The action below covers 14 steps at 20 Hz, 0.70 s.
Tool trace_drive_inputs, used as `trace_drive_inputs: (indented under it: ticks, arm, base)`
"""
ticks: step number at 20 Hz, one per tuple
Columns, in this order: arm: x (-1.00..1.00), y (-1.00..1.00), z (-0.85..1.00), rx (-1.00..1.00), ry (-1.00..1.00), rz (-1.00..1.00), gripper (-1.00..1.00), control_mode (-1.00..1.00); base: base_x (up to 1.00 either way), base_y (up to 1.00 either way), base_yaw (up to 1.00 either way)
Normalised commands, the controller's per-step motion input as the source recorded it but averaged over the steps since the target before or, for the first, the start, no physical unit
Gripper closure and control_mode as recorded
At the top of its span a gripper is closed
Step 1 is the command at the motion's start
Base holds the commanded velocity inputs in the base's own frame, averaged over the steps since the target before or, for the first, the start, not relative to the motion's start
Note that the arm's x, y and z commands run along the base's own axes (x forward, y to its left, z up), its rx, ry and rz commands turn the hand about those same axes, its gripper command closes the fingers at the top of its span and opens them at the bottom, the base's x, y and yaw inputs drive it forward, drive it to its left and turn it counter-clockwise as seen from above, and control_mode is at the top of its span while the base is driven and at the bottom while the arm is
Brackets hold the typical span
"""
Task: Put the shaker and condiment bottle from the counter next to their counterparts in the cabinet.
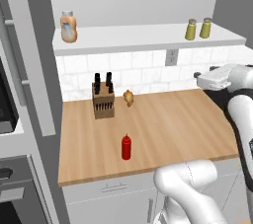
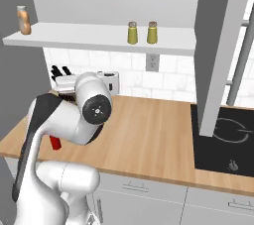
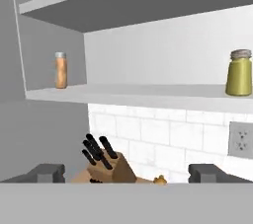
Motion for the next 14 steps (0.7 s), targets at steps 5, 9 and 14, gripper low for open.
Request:
trace_drive_inputs:
  ticks: [5,9,14]
  arm:
    - [-0.73,0.8,-0.35,-0.07,0.0,0.51,-1.0,-1.0]
    - [-0.82,0.73,-0.67,-0.18,0.0,0.55,-1.0,-1.0]
    - [-0.81,0.56,-0.89,-0.12,0.01,0.58,-1.0,-1.0]
  base:
    - [0.0,0.0,0.0]
    - [0.0,0.0,0.0]
    - [0.0,0.0,0.0]
